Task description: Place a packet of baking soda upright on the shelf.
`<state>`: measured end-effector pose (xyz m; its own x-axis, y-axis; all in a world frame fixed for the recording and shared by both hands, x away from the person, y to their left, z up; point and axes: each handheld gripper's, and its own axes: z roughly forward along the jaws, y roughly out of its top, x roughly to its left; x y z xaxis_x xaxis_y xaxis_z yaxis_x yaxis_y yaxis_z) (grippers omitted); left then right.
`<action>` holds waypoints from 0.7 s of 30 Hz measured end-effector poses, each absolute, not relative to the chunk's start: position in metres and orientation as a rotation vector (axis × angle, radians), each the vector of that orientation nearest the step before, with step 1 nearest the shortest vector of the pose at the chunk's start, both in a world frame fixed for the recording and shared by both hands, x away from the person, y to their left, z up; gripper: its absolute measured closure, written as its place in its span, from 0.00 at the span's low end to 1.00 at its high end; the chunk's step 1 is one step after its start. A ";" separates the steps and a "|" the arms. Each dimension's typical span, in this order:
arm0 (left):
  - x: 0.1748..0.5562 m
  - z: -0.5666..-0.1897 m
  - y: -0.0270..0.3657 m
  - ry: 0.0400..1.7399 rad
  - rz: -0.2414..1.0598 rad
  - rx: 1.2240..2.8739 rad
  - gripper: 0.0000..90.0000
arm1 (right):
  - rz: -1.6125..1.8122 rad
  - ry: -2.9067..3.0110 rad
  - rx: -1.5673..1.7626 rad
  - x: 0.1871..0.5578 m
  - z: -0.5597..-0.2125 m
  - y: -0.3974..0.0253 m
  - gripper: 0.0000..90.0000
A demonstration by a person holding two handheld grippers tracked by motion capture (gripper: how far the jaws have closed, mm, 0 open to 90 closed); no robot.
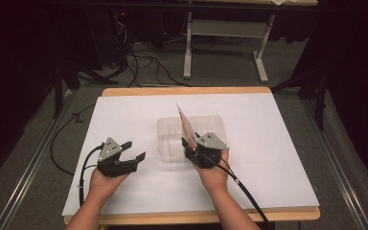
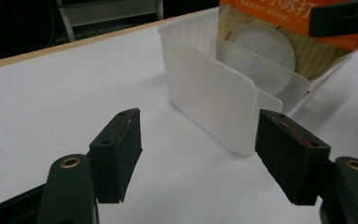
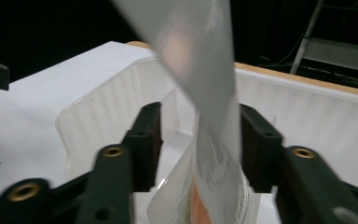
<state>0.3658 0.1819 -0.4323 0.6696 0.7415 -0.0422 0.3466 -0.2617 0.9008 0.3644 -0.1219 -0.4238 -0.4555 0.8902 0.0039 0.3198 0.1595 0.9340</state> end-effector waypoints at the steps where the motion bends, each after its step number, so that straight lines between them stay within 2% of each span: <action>1: 0.366 -0.432 0.182 0.859 0.484 1.867 0.36 | 1.292 1.868 1.152 0.364 -0.423 -0.123 0.49; 3: 0.366 -0.432 0.183 0.860 0.489 1.867 0.35 | 1.301 1.869 1.154 0.363 -0.422 -0.125 0.46; 4: 0.367 -0.432 0.184 0.862 0.489 1.864 0.35 | 1.310 1.876 1.152 0.361 -0.420 -0.129 0.40; 7: 0.369 -0.432 0.187 0.875 0.488 1.858 0.35 | 1.316 1.888 1.155 0.356 -0.418 -0.136 0.36; 21: 0.370 -0.431 0.193 0.904 0.487 1.839 0.33 | 1.308 1.924 1.160 0.316 -0.421 -0.184 0.37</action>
